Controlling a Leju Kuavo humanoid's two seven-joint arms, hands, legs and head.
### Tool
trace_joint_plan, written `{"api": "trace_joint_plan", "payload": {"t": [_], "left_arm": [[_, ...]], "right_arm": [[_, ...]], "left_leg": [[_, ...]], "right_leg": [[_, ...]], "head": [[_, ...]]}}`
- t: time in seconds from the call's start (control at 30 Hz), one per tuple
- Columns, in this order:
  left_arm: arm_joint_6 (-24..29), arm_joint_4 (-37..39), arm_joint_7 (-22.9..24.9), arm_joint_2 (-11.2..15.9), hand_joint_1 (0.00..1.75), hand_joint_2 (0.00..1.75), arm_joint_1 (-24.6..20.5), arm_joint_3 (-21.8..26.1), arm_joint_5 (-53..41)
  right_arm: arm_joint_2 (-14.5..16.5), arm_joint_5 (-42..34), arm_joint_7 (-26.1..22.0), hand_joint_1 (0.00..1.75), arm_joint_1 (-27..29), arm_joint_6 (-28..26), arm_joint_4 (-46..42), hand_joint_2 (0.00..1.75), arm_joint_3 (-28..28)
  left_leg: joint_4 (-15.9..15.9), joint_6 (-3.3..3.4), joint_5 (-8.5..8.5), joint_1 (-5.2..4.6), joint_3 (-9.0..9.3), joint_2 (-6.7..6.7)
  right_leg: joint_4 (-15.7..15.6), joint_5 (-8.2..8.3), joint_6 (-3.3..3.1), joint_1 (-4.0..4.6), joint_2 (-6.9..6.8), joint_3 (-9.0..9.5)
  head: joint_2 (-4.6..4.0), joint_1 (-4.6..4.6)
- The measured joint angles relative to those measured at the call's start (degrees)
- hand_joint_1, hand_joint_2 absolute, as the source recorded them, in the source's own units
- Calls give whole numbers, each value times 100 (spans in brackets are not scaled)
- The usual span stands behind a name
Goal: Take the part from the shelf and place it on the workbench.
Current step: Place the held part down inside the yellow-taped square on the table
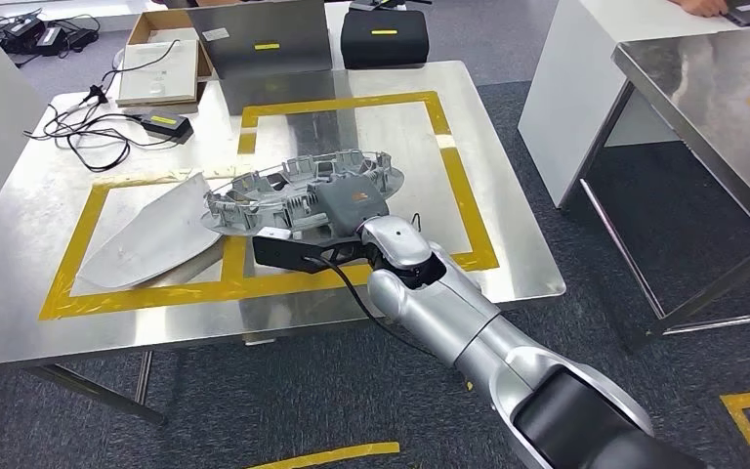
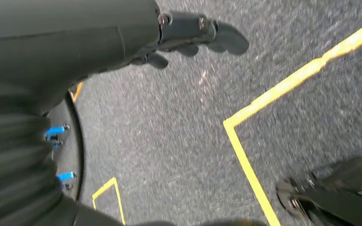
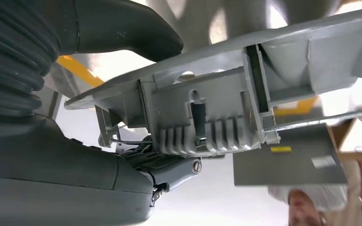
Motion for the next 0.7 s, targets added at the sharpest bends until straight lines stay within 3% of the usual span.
{"api": "trace_joint_plan", "payload": {"t": [0.03,0.07,0.13,0.2,0.33,0.4,0.5,0.53,0.57,0.67,0.7], "left_arm": [[-9,0,10,2,0,175,5,-1,-13],[-18,0,23,5,0,175,7,-2,-27],[-32,2,55,10,0,175,9,-5,-55],[-44,5,76,10,0,175,-10,-8,-74],[-71,7,103,-9,0,175,-53,-16,-100],[-82,7,126,-16,0,175,-73,-19,-126],[-102,7,153,-14,0,175,-107,-22,-147],[-122,7,155,-14,0,175,-107,-24,-152],[-146,8,149,-15,0,175,-104,-28,-158],[-204,15,108,-33,0,175,-111,-53,-185],[-201,17,100,-39,0,175,-124,-65,-211]], "right_arm": [[38,8,-3,175,-31,-7,171,175,1],[75,18,-2,175,-67,-8,335,175,1],[151,40,6,175,-169,3,629,175,1],[225,51,18,175,-297,21,907,175,1],[305,42,57,175,-497,45,1309,175,-5],[331,25,87,175,-611,48,1497,175,-20],[331,5,115,175,-681,50,1775,175,-61],[329,3,117,175,-682,48,1848,175,-74],[326,2,117,175,-687,45,1913,175,-88],[318,-6,115,44,-736,26,2047,44,-130],[312,-8,116,0,-759,17,2093,0,-143]], "left_leg": [[50,-6,51,0,-113,3],[-96,1,218,0,-128,6],[-798,39,757,-3,45,19],[-1362,105,995,-28,215,35],[-1508,269,922,-23,331,25],[-1525,329,885,-6,405,18],[-1526,369,782,-8,502,4],[-1523,367,740,-9,550,-4],[-1516,360,693,-10,612,-9],[-1498,316,546,-18,801,-14],[-1496,291,510,-21,828,-17]], "right_leg": [[1,-51,2,1,3,61],[2,-103,7,-1,6,130],[5,-218,32,-5,11,276],[11,-314,87,8,15,351],[85,-407,200,35,7,372],[536,-480,258,18,0,109],[1554,-806,322,-8,-5,-607],[1682,-847,324,-10,-5,-764],[1594,-749,316,-9,-6,-820],[589,9,247,12,-6,-591],[308,169,222,29,-7,-505]], "head": [[0,0],[0,-1],[0,-1],[0,-12],[0,3],[0,16],[0,30],[0,32],[0,33],[0,29],[0,31]]}}
